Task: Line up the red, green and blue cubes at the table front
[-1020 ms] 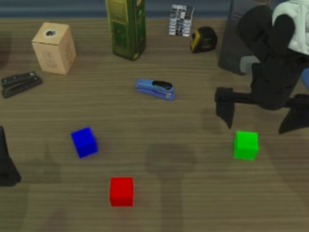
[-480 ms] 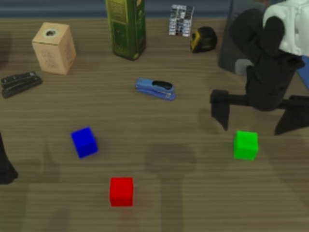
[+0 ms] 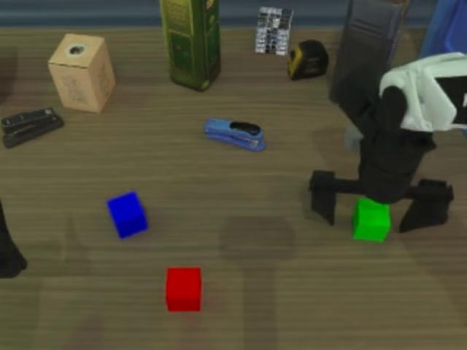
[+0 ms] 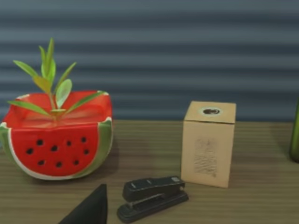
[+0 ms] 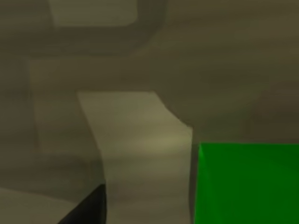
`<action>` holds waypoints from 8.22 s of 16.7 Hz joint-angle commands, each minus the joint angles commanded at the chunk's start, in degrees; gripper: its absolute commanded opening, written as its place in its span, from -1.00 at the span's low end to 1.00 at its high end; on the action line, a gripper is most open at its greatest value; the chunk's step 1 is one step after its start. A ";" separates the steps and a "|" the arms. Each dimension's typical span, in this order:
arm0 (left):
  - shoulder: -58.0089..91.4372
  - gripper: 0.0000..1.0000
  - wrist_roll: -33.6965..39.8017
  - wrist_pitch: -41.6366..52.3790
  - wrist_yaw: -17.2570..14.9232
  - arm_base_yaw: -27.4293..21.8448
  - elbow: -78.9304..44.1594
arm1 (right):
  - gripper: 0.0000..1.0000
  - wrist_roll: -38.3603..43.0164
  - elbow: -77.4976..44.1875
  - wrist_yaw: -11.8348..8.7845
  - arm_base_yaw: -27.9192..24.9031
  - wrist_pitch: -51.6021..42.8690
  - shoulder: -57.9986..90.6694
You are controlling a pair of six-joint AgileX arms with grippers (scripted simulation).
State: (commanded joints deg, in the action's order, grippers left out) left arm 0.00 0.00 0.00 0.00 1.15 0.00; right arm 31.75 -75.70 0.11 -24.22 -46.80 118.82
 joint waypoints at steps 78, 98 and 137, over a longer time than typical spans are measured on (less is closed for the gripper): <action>0.00 1.00 0.00 0.00 0.00 0.00 0.00 | -0.10 21.45 -6.60 0.54 -28.29 -5.96 0.33; 0.00 1.00 0.00 0.00 0.00 0.00 0.00 | 1.00 21.54 -9.78 0.56 -28.49 -10.24 -0.79; 110.34 1.00 -44.57 61.60 -0.09 -21.00 -82.75 | 1.00 -31.33 74.87 0.48 23.05 45.64 -117.68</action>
State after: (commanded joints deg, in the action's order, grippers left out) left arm 110.34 -44.57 61.60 -0.09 -19.85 -82.75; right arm 0.41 -0.84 0.59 -1.18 -1.16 1.14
